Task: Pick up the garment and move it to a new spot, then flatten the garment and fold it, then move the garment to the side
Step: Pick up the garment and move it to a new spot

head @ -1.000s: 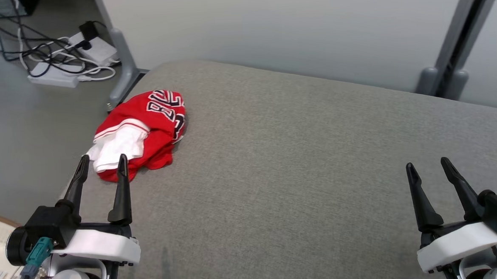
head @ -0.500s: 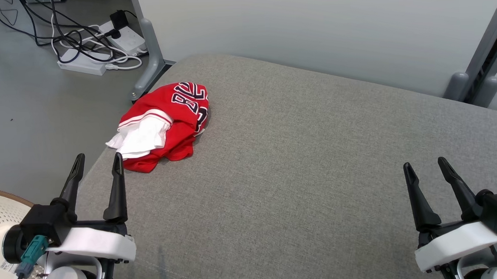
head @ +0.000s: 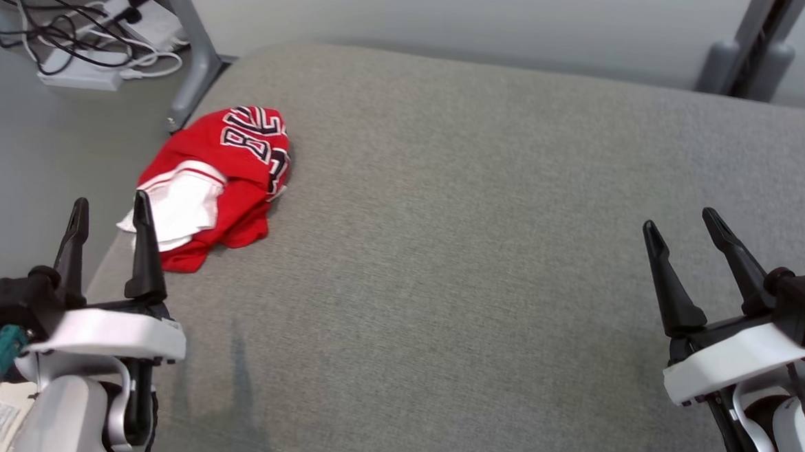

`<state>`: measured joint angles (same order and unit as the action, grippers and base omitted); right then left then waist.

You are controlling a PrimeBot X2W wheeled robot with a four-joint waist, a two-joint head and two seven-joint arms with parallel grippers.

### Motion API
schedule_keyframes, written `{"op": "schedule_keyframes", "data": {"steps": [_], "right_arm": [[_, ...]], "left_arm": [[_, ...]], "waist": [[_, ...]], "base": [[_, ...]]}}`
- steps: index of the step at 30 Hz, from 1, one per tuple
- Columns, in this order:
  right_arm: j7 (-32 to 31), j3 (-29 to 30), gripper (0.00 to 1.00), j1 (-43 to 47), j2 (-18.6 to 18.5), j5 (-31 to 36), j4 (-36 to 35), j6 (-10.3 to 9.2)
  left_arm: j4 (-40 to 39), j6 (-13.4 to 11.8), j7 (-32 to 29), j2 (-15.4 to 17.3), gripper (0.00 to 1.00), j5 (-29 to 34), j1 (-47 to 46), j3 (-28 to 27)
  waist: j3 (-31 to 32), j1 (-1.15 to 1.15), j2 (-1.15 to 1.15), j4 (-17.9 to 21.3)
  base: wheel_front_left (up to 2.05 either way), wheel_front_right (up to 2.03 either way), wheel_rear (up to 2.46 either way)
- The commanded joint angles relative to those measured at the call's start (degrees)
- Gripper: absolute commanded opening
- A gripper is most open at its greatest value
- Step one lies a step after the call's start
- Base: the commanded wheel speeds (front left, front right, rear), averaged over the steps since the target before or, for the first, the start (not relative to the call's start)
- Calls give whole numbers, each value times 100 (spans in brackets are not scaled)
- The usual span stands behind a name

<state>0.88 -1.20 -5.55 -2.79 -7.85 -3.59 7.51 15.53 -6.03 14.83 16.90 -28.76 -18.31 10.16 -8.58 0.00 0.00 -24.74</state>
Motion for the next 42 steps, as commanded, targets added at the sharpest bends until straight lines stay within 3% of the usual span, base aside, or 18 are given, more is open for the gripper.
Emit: {"op": "schedule_keyframes", "data": {"steps": [1,11,22,23,25,26,34,42], "right_arm": [[-29,-4,100,-67,-27,46,-38,-3],[-129,-141,100,-446,-31,222,-160,-3],[-133,-301,100,-797,-123,267,-167,-4],[-126,-296,100,-808,-120,268,-152,-3],[-104,-284,100,-812,-117,270,-137,-3],[-91,-271,100,-807,-113,270,-124,-3],[4,-178,100,-762,-80,216,-15,-3],[175,-91,100,-575,-44,162,159,-3]], "left_arm": [[113,54,-4,9,100,-68,-140,-36],[2824,917,-525,101,100,-587,-1432,-22],[4801,1258,-460,221,100,-865,-2584,-73],[4880,1283,-422,238,97,-872,-2630,-70],[4987,1303,-302,236,16,-899,-2688,-50],[5019,1310,-233,252,0,-906,-2714,-50],[4815,1356,36,314,0,-825,-2593,-101],[2977,971,32,267,0,-259,-1676,-675]], "waist": [[-278,0,0,247],[-1206,0,0,814],[-1772,0,0,1131],[-1785,0,0,1145],[-1790,0,0,1158],[-1786,0,0,1163],[-1604,0,0,1150],[-1036,0,0,1126]], "base": [[0,0,0],[0,0,0],[0,0,0],[0,0,0],[0,0,0],[0,0,0],[0,0,0],[0,0,0]]}}
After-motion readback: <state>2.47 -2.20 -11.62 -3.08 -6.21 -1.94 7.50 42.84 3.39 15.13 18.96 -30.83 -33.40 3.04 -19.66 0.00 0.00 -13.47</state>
